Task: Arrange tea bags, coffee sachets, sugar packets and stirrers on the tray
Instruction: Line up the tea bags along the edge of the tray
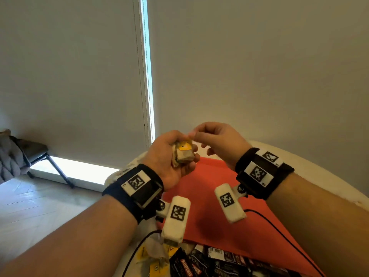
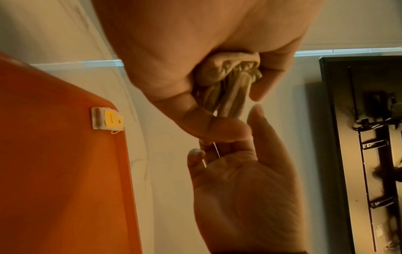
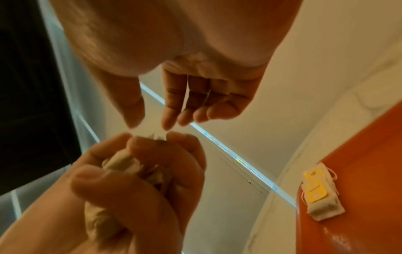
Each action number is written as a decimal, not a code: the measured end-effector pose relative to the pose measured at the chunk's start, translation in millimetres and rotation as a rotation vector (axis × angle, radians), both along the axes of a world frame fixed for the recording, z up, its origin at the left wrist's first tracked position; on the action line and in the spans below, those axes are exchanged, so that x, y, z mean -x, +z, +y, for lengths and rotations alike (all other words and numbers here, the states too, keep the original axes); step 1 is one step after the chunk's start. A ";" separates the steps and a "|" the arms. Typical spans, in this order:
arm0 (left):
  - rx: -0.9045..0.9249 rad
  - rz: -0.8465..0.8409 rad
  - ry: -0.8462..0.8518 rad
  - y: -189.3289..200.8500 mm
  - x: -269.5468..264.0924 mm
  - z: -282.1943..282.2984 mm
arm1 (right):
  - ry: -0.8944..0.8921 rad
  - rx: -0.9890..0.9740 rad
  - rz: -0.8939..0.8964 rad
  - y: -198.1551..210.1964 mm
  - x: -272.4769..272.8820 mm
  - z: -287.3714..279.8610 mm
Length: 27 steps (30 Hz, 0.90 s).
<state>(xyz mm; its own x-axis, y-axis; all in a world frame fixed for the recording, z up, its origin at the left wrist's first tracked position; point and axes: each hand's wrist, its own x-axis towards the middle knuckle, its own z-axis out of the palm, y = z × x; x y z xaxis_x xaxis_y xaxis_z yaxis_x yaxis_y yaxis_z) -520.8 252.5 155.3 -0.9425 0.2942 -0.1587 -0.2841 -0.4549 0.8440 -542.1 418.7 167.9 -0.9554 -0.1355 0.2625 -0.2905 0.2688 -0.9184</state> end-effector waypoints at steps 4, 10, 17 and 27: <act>0.018 -0.003 -0.009 -1.6 -6.3 3.9 | 0.044 -0.116 0.022 3.4 -13.5 1.6; -0.068 -0.061 0.071 -7.8 -7.2 -0.2 | -0.003 0.030 0.118 2.5 -15.8 0.6; 0.025 -0.166 0.239 -13.3 -0.8 -3.7 | -0.063 0.279 0.248 2.5 -14.8 -5.4; 0.240 0.159 0.267 0.7 5.9 -8.5 | -0.082 0.044 0.231 3.4 -7.5 -8.8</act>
